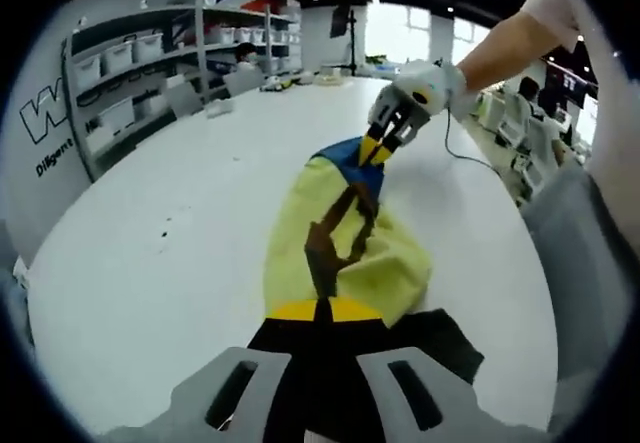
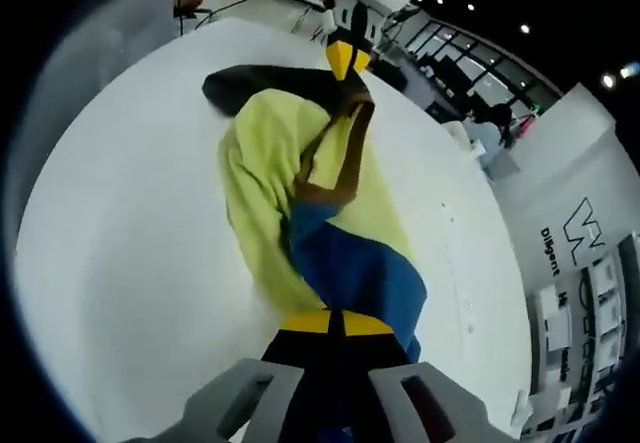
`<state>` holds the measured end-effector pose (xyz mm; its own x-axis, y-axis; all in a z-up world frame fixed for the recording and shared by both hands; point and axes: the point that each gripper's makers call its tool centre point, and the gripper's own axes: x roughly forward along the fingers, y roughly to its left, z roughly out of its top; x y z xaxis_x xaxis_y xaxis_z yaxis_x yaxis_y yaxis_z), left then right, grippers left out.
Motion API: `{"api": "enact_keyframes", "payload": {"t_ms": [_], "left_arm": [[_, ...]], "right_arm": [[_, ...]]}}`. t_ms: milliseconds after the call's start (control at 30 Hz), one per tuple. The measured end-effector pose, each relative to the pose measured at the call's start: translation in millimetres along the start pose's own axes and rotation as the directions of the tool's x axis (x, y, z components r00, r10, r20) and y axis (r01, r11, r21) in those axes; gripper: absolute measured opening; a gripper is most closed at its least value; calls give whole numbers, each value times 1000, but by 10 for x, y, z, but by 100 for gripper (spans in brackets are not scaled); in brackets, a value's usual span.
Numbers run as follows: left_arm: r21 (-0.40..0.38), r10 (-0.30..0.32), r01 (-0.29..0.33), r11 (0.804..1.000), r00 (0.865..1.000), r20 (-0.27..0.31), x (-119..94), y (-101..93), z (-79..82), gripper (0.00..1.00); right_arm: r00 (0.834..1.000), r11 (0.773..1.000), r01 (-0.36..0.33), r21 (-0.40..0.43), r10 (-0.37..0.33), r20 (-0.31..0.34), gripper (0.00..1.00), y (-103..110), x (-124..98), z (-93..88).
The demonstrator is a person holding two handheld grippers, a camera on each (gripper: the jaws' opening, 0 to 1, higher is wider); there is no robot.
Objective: Fold the garment on the visible template until the final outline fits inside the template.
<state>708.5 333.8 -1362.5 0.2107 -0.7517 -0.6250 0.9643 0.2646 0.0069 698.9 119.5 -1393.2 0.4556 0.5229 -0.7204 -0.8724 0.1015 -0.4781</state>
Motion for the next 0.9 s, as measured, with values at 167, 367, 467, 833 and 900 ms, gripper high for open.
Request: {"api": "enact_keyframes", "payload": {"t_ms": [167, 367, 467, 833, 900], "left_arm": [[4, 15, -15, 1000, 1000, 10, -98, 18, 68, 1], [15, 48, -48, 999, 998, 46, -246, 61, 189, 1], [14, 62, -63, 998, 996, 67, -312, 77, 270, 1], [26, 98, -103, 994, 986, 132, -677, -17, 640, 1], [25, 101, -106, 994, 985, 141, -763, -57, 690, 1]], "right_arm": [[999, 993, -12, 121, 7, 44, 0, -89, -188, 67], [997, 977, 15, 212, -31, 75, 0, -280, -453, 134], [994, 967, 27, 253, -52, 94, 0, -366, -568, 194], [981, 943, -26, 331, -39, 188, 0, -419, -1076, 619], [975, 937, -54, 345, -25, 221, 0, -378, -1209, 730]]}}
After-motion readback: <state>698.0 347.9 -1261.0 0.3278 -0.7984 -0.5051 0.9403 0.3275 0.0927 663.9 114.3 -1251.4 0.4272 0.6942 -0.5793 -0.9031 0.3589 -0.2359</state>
